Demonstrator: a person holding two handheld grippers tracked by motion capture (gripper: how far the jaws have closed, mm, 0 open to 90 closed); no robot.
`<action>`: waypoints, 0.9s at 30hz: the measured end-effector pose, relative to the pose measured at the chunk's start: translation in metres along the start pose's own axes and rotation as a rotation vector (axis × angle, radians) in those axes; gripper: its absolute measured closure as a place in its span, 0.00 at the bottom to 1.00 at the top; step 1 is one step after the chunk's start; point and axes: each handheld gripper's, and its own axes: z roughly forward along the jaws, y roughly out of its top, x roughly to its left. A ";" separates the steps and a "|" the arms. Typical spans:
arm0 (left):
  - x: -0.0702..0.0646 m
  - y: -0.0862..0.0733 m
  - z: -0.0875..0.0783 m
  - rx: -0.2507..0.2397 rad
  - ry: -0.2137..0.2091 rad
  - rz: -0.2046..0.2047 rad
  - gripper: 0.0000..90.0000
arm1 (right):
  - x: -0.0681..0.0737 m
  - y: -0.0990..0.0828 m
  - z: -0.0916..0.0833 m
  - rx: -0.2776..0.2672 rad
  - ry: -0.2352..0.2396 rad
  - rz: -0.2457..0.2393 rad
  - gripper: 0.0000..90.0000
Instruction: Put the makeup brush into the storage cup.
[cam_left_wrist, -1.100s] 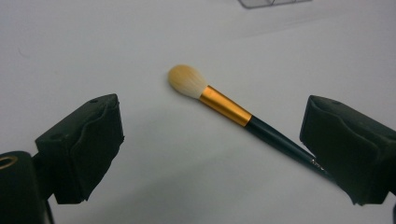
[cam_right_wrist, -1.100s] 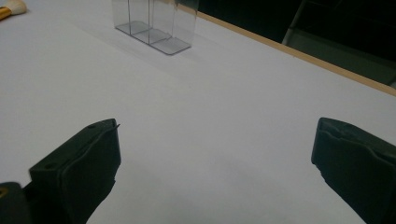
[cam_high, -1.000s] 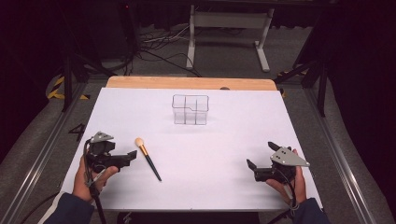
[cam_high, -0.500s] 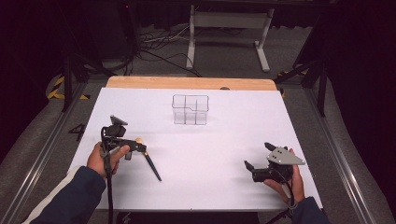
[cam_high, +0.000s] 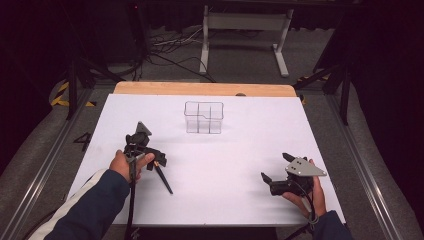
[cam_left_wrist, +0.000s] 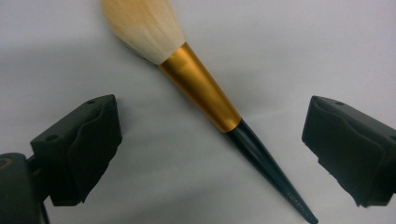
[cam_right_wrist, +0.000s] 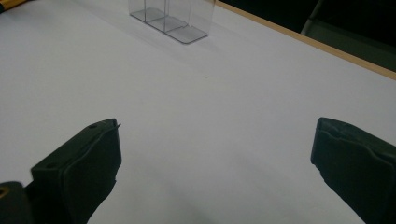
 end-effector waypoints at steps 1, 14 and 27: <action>0.000 0.000 0.001 0.005 0.008 0.006 0.06 | 0.000 0.000 0.000 0.000 0.001 0.001 0.03; -0.011 0.002 0.005 0.034 0.112 0.061 0.08 | 0.000 0.000 0.001 0.015 0.018 0.009 0.03; 0.009 -0.003 -0.009 -0.022 0.191 0.159 0.85 | -0.001 -0.001 0.003 0.024 0.041 0.030 0.03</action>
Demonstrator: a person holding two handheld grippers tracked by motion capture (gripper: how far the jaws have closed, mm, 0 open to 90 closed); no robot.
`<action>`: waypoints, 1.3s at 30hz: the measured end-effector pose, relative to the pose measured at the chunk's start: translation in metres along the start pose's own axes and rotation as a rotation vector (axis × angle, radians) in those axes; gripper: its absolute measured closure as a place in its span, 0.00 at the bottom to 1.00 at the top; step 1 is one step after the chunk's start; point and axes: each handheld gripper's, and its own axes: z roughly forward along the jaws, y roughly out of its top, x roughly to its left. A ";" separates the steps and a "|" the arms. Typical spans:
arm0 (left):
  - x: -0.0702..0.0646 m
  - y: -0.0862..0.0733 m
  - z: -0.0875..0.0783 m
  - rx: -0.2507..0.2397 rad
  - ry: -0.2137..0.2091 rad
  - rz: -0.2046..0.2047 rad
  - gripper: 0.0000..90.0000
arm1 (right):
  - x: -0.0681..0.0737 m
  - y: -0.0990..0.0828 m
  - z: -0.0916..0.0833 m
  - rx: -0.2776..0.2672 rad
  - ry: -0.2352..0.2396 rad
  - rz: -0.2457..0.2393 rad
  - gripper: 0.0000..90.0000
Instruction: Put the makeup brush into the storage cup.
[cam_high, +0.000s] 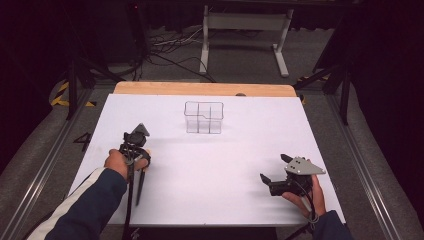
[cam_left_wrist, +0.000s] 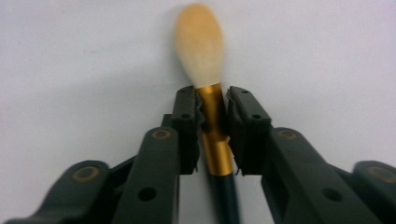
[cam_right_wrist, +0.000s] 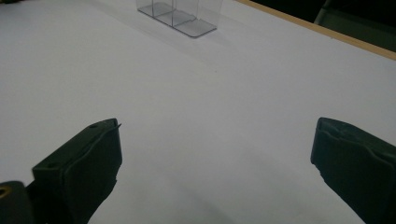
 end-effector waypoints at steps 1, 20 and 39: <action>0.000 0.000 0.000 -0.002 0.000 0.027 0.85 | 0.000 0.000 0.000 -0.001 0.002 0.004 0.03; -0.003 0.001 -0.004 -0.022 0.019 0.223 0.87 | -0.001 -0.001 0.000 0.005 0.013 0.007 0.03; 0.000 -0.023 -0.060 -0.485 -0.040 0.349 0.87 | -0.002 -0.002 0.001 -0.001 -0.010 -0.001 0.03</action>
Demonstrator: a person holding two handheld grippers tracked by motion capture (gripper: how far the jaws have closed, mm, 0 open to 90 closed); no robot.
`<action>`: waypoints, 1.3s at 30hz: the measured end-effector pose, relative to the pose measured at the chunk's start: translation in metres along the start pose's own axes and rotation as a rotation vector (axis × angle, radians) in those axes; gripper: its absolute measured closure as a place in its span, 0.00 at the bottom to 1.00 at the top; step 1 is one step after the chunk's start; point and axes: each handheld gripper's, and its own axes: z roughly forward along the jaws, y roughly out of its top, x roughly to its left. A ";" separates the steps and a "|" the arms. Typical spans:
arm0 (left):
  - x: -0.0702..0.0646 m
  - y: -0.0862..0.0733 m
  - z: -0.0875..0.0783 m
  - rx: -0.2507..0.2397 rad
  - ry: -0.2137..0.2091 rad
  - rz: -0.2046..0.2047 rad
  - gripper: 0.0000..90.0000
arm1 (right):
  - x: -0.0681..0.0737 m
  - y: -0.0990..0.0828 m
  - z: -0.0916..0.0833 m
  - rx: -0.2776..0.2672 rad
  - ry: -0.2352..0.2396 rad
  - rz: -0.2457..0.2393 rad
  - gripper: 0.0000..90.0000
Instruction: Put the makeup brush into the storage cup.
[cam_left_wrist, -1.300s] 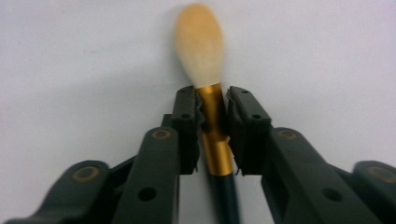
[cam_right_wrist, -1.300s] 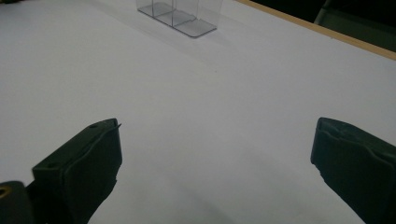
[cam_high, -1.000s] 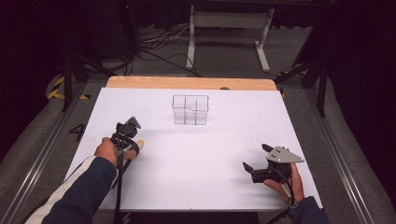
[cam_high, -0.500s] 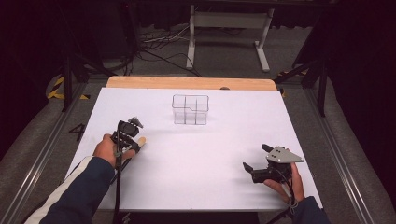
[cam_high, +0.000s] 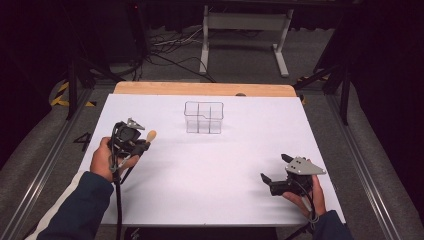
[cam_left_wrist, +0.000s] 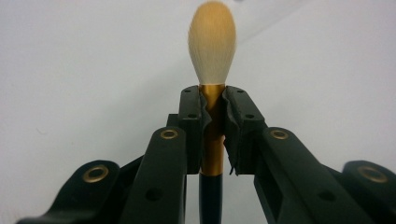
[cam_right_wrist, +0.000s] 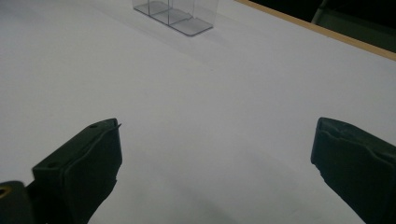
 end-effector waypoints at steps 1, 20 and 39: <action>0.001 -0.002 -0.001 -0.025 -0.014 -0.003 0.87 | 0.000 0.000 0.000 0.000 -0.001 0.000 0.03; 0.007 -0.024 -0.003 -0.275 -0.119 -0.037 0.87 | -0.001 -0.002 0.002 0.000 -0.013 -0.007 0.03; -0.005 -0.017 -0.010 -0.444 -0.163 0.025 0.87 | 0.001 0.001 0.005 -0.028 0.005 -0.014 0.03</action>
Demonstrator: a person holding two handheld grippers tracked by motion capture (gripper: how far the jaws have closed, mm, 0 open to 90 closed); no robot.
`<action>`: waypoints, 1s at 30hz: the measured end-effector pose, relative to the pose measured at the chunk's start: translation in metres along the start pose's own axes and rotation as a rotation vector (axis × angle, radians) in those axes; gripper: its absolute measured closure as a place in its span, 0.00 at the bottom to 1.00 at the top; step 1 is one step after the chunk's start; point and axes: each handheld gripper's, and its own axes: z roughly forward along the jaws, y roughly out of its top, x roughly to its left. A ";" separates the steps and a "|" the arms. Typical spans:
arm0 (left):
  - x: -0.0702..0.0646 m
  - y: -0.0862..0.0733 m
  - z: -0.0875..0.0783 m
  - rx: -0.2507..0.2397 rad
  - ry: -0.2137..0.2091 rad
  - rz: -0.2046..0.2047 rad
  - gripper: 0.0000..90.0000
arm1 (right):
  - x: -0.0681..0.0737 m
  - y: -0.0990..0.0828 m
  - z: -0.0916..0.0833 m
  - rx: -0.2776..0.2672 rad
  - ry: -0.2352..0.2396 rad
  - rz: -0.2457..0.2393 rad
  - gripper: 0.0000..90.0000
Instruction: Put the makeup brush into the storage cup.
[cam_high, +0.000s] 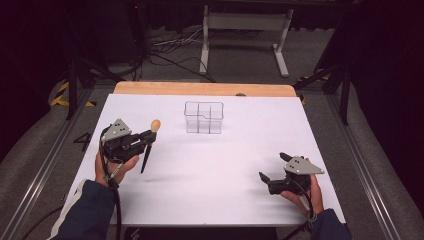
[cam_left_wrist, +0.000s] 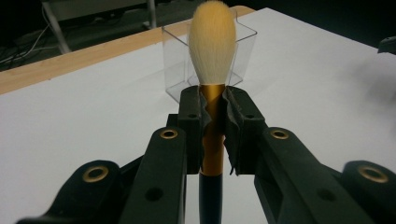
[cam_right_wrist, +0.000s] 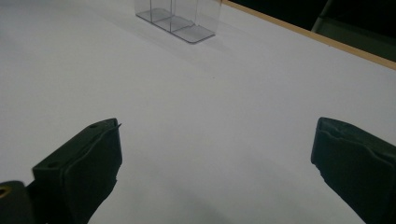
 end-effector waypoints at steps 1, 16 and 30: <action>-0.001 0.000 0.001 -0.009 -0.003 -0.001 0.87 | 0.001 0.001 0.001 0.001 0.003 0.001 0.03; -0.016 0.011 0.009 -0.102 -0.077 0.040 0.86 | 0.006 0.009 0.008 -0.035 0.041 -0.011 0.03; -0.028 0.017 0.020 -0.140 -0.136 0.070 0.86 | 0.015 0.020 0.016 -0.052 0.086 -0.022 0.03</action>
